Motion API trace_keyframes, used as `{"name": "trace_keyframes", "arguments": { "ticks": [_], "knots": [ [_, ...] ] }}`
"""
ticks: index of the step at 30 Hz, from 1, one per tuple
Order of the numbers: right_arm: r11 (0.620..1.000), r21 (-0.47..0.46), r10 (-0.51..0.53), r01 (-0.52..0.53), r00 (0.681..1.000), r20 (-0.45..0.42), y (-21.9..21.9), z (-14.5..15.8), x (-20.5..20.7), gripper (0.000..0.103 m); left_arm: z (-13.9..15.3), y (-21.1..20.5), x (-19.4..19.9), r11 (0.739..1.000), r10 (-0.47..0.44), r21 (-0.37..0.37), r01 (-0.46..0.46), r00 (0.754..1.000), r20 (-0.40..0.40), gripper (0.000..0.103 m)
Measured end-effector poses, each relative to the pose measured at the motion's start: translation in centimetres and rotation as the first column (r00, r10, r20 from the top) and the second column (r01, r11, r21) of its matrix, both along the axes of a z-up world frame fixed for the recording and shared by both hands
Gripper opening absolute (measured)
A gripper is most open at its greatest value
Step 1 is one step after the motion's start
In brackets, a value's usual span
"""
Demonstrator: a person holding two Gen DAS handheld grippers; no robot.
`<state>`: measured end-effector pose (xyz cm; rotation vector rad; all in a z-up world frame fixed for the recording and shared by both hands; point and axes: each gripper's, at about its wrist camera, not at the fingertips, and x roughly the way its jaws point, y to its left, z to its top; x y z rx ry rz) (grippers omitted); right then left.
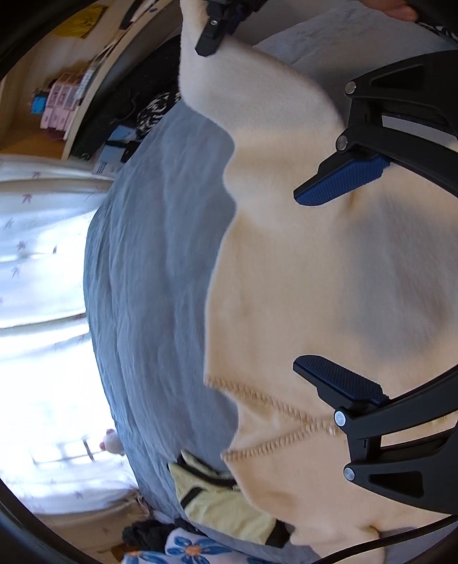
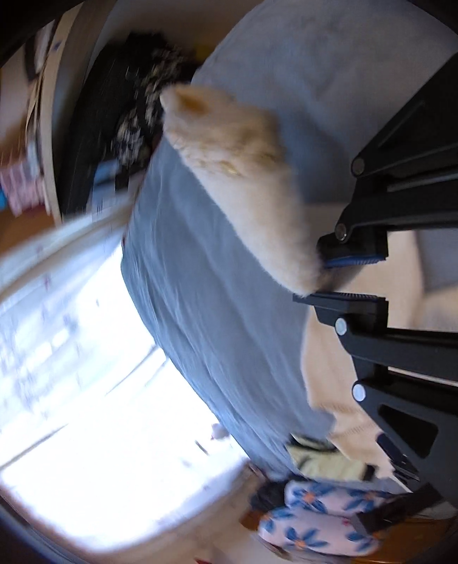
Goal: Fold large clothes
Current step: 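Fold the held sleeve across the cardigan body with the right tool, release, then grasp the folded sleeve's braided cuff with the left tool and straighten it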
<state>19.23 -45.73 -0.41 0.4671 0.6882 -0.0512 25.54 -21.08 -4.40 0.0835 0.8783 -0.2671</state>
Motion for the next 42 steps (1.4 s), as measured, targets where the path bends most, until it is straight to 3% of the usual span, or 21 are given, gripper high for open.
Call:
{"name": "trace_keyframes", "arguments": {
  "ticks": [4, 9, 12, 17, 26, 32, 35, 38, 39, 40, 42],
  "knots": [
    [0.987, -0.024, 0.156, -0.156, 0.987, -0.03, 7.0, -2.2, 1.5, 0.012, 0.4, 5.5, 0.0, 0.998, 0.056, -0.013, -0.056, 0.998, 0.004, 0.086],
    [0.969, -0.013, 0.238, -0.246, 0.948, -0.213, 13.5, -9.4, 3.1, 0.016, -1.8, 10.8, 0.4, 0.996, 0.078, -0.032, -0.079, 0.995, -0.056, 0.086],
    [0.96, -0.025, 0.255, -0.278, 0.91, -0.326, 16.2, -13.3, 2.6, 0.03, -4.0, 12.1, 0.5, 0.997, 0.059, -0.042, -0.064, 0.991, -0.12, 0.086],
    [0.967, 0.055, 0.254, -0.25, 0.915, -0.312, 16.0, -14.4, 0.1, 0.043, -6.5, 12.5, 0.8, 0.992, 0.006, -0.119, -0.03, 0.981, -0.196, 0.086],
    [0.982, 0.086, 0.188, -0.171, 0.943, -0.273, 12.3, -13.3, -3.0, 0.043, -10.0, 12.4, 2.0, 0.955, -0.061, -0.293, -0.035, 0.948, -0.312, 0.085],
    [0.986, 0.115, 0.151, -0.124, 0.951, -0.269, 11.0, -13.6, -3.9, 0.043, -12.5, 9.8, 3.2, 0.929, -0.12, -0.369, -0.035, 0.913, -0.39, 0.057],
    [0.986, 0.12, 0.143, -0.114, 0.952, -0.272, 10.7, -13.8, -4.1, 0.043, -13.9, 8.5, 3.6, 0.93, -0.118, -0.363, -0.048, 0.9, -0.421, 0.054],
    [0.988, 0.112, 0.133, -0.106, 0.951, -0.28, 10.5, -14.1, -4.2, 0.043, -14.4, 7.5, 4.0, 0.941, -0.095, -0.335, -0.055, 0.905, -0.415, 0.051],
    [0.988, 0.111, 0.131, -0.104, 0.951, -0.281, 10.5, -14.1, -4.2, 0.043, -14.4, 7.2, 4.1, 0.948, -0.081, -0.313, -0.057, 0.908, -0.411, 0.034],
    [0.989, 0.107, 0.127, -0.1, 0.95, -0.284, 10.4, -14.2, -4.2, 0.043, -14.3, 6.9, 4.1, 0.957, -0.068, -0.284, -0.055, 0.912, -0.404, 0.024],
    [0.991, 0.096, 0.118, -0.094, 0.95, -0.289, 10.2, -14.2, -4.3, 0.043, -14.0, 6.6, 4.2, 0.961, -0.067, -0.271, -0.048, 0.915, -0.399, 0.017]
  ]
}}
